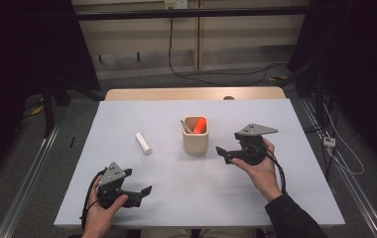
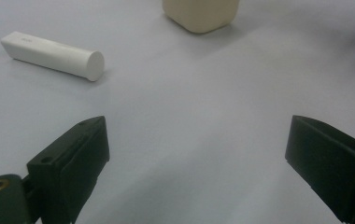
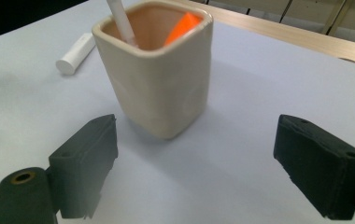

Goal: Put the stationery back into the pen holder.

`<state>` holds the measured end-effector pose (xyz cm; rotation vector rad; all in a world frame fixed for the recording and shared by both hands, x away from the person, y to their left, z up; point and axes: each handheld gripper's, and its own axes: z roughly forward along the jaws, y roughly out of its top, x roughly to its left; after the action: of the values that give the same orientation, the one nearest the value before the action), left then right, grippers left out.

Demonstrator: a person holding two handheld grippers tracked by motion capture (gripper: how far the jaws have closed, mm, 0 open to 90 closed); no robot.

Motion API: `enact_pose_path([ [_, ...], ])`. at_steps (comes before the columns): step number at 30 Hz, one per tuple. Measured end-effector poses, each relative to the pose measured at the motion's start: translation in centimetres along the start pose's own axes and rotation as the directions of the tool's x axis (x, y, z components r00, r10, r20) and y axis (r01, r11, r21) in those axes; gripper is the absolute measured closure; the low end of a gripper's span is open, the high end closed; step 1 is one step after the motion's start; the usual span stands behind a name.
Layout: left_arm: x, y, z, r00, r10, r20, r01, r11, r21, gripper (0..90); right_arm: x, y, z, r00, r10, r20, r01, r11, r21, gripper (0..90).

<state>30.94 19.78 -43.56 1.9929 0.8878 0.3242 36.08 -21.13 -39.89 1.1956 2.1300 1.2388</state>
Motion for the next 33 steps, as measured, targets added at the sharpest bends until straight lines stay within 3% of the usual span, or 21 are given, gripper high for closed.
enact_pose_path([
  [4,0.2,0.2,0.2,0.9999,-0.003,-0.013,0.003,1.0000,0.001,6.3,-0.2,-1.1,-0.9,0.9999,0.008,0.012,-0.008,1.000,0.006,13.5],
  [15,1.0,1.4,1.0,0.9937,-0.028,-0.108,0.031,0.9991,0.029,6.4,-0.9,-3.7,-3.4,0.9977,0.035,0.058,-0.034,0.999,-0.014,11.7],
  [21,1.9,2.7,1.3,0.9922,-0.047,-0.116,0.049,0.9986,0.019,6.3,-1.1,-4.7,-4.5,0.9953,0.044,0.086,-0.042,0.999,-0.018,11.3],
  [26,2.6,3.4,1.7,0.9937,-0.066,-0.091,0.067,0.9978,0.006,7.5,-1.1,-6.3,-5.6,0.9941,0.043,0.100,-0.042,0.999,-0.009,10.8],
  [29,2.9,3.8,2.1,0.9911,-0.079,-0.107,0.081,0.9965,0.017,8.1,-1.4,-6.6,-6.3,0.9917,0.050,0.118,-0.048,0.999,-0.020,10.8],
  [33,3.6,4.4,2.6,0.9832,-0.104,-0.150,0.111,0.9932,0.035,9.0,-1.5,-7.3,-6.8,0.9897,0.061,0.129,-0.059,0.998,-0.016,10.8],
])
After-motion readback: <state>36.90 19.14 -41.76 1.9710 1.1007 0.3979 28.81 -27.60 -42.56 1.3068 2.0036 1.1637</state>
